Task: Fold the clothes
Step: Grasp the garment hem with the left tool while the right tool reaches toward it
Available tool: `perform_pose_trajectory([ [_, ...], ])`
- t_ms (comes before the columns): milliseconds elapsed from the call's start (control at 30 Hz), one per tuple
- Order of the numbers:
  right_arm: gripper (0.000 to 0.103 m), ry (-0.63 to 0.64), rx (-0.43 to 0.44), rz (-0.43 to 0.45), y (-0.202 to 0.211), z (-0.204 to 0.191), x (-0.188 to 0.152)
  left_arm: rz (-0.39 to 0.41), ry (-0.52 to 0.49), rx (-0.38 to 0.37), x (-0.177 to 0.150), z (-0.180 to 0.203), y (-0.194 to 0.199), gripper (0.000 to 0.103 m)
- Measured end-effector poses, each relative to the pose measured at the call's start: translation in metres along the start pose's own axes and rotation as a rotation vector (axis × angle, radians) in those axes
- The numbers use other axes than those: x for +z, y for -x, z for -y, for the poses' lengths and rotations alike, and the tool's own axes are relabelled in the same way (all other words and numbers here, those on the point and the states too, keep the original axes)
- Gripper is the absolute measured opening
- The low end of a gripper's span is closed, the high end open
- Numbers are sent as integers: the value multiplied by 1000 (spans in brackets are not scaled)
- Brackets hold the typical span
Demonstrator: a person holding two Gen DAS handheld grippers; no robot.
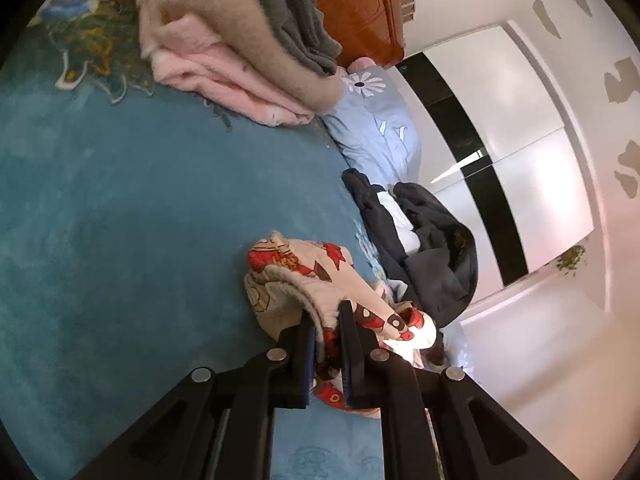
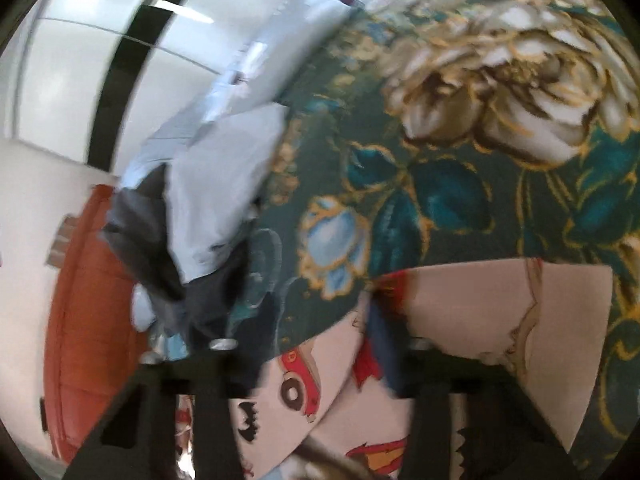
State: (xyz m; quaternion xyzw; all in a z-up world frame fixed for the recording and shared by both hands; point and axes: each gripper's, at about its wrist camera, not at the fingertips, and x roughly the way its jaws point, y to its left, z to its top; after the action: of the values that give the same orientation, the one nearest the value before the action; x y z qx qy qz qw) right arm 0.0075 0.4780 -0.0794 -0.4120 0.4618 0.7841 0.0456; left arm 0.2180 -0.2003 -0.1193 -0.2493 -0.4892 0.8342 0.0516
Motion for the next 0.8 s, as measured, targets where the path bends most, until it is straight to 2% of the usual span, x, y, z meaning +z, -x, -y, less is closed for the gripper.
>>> perform_pose_trajectory([
  [67, 10, -36, -53, -3, -3, 3, 1, -1, 2, -19, 1, -4, 1, 12],
  [167, 6, -41, -67, 6, 0, -1, 2, 1, 3, -41, 3, -9, 3, 12],
  [300, 1, 0, -22, 58, 25, -22, 6, -5, -14, -63, 3, -6, 4, 12],
  [367, 1, 46, 28, 116, 53, -40, 7, -8, -37, -78, 1, -1, 6, 12],
  [500, 1, 192, 142, 278, 135, -85, 3, -21, -72, -97, -3, 8, 7, 12],
  [600, 1, 302, 192, 412, 206, -94, -14, -38, -73, -91, -5, 10, 4, 12],
  [700, 1, 331, 111, 440, 240, -65, -38, -44, -63, -75, -6, 9, 3, 12],
  [800, 1, 255, -5, 395, 244, -12, -55, -40, -35, -63, -5, 4, 5, 12],
])
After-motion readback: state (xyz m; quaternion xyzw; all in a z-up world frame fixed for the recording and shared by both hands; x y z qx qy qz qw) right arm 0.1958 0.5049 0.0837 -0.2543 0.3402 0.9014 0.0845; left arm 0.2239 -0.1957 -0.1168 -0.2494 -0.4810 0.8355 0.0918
